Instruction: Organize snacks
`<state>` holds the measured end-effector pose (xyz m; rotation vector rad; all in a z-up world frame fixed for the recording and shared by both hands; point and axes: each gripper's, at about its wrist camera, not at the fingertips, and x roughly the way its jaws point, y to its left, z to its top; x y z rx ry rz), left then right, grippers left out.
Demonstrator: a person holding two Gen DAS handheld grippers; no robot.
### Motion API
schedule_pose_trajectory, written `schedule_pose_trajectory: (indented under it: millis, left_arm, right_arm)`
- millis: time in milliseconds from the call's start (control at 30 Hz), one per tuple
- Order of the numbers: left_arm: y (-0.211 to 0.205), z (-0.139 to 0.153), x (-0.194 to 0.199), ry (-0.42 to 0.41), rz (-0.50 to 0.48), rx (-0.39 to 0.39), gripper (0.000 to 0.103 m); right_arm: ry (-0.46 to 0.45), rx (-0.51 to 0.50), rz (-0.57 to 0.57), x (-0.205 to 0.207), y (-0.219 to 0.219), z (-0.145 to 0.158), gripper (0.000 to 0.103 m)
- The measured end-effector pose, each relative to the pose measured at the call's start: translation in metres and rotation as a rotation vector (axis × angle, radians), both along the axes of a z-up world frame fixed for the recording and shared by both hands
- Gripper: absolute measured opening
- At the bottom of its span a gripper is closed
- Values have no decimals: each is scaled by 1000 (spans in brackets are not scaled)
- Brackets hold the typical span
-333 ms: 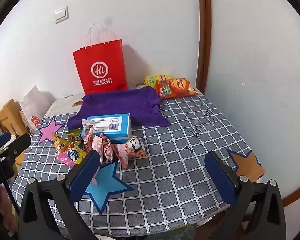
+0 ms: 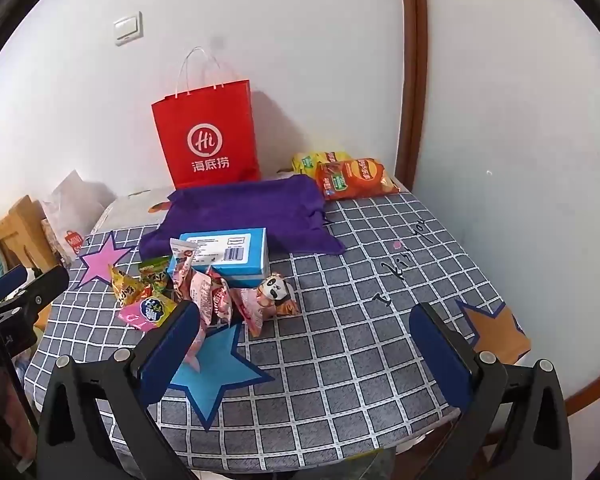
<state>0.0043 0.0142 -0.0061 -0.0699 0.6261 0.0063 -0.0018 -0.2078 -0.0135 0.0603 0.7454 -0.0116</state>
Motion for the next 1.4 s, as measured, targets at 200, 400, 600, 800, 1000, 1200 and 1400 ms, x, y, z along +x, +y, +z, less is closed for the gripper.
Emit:
schedule_pose_trajectory:
  millis: [200, 400, 600, 800, 1000, 1200, 1400]
  left_arm:
    - [1, 1, -1, 1, 1, 10, 103]
    - [0, 0, -3, -1, 0, 14, 103]
    - [0, 1, -3, -1, 0, 14, 103]
    - [1, 3, -5, -6, -2, 14, 103]
    - [1, 6, -7, -9, -3, 15, 103]
    - [1, 7, -7, -7, -1, 17, 103]
    - [1, 7, -7, -9, -1, 21, 103]
  right_arm:
    - [-13, -3, 12, -2, 7, 3, 103]
    - [-16, 0, 19, -3, 10, 6, 103]
    - [-17, 1, 25, -4, 12, 6, 103]
    - [-20, 1, 26, -3, 13, 9, 103]
    - [-27, -3, 27, -4, 15, 11, 103]
    - [-30, 0, 30, -5, 14, 11, 103]
    - [-33, 6, 30, -6, 14, 13, 103]
